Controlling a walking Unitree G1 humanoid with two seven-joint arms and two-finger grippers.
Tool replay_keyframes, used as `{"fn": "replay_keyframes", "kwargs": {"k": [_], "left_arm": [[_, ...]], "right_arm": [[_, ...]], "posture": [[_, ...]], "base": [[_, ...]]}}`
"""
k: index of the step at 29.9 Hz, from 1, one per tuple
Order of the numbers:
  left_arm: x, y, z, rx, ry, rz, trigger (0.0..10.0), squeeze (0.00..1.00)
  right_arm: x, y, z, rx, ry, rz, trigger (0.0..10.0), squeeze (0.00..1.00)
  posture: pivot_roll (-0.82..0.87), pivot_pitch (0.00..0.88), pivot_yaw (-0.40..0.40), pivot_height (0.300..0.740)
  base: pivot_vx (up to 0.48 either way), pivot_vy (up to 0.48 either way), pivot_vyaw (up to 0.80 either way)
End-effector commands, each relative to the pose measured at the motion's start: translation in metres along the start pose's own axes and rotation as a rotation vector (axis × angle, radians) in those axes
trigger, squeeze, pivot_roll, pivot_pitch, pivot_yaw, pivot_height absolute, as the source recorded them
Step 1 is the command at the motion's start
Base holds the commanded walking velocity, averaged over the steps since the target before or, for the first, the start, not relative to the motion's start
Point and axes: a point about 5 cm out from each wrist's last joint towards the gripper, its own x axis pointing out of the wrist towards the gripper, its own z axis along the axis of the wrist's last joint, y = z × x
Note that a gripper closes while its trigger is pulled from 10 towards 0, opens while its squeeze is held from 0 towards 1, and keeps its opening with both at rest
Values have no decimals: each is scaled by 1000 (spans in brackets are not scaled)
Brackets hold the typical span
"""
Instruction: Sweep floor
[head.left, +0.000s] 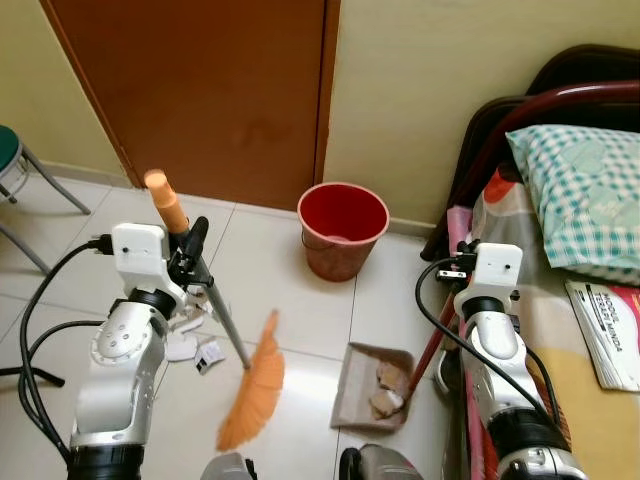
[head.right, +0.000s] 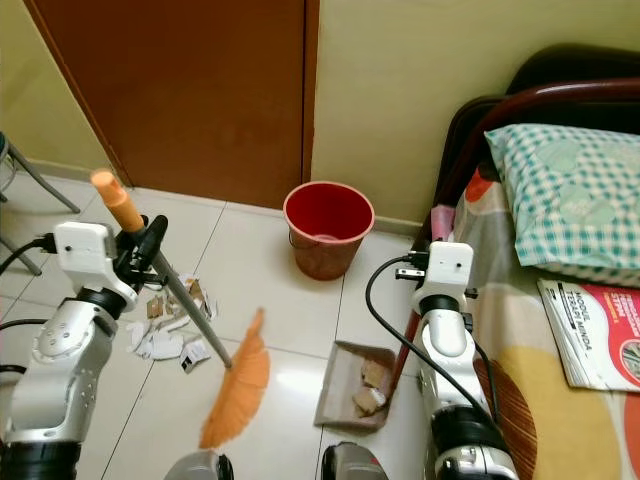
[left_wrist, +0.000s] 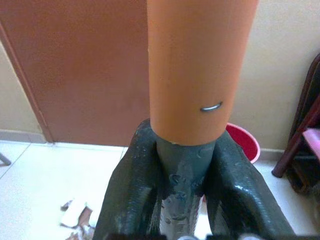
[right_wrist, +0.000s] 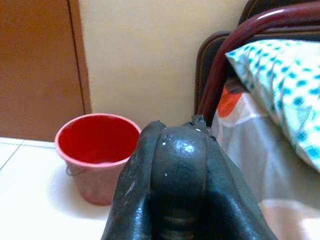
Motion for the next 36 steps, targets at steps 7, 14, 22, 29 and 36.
{"fn": "replay_keyframes", "kwargs": {"k": [7, 14, 22, 29, 36], "left_arm": [[2, -3, -4, 66, -15, -43, 10000, 0], [-5, -5, -21, 26, 44, -38, 10000, 0], [-1, -17, -20, 27, 30, -71, 10000, 0], [2, -16, -19, 21, 19, -63, 10000, 0], [5, -16, -18, 13, 7, -52, 10000, 0]], "right_arm": [[1, -1, 17, 22, -52, -3, 10000, 0], [1, 8, 10, 62, -8, 4, 10000, 0], [3, 10, 10, 64, -4, 16, 10000, 0], [-1, 18, 6, 65, 18, 47, 10000, 0], [-1, 17, 6, 57, 25, 54, 10000, 0]], "posture": [[-28, 0, -58, 740], [-49, 0, -12, 740], [-48, 5, -20, 740], [-58, 12, -28, 740], [-65, 19, -34, 740]], "base": [[0, 0, 0], [134, 0, -508], [334, 0, -715], [325, 0, -570], [249, 325, 0]]}}
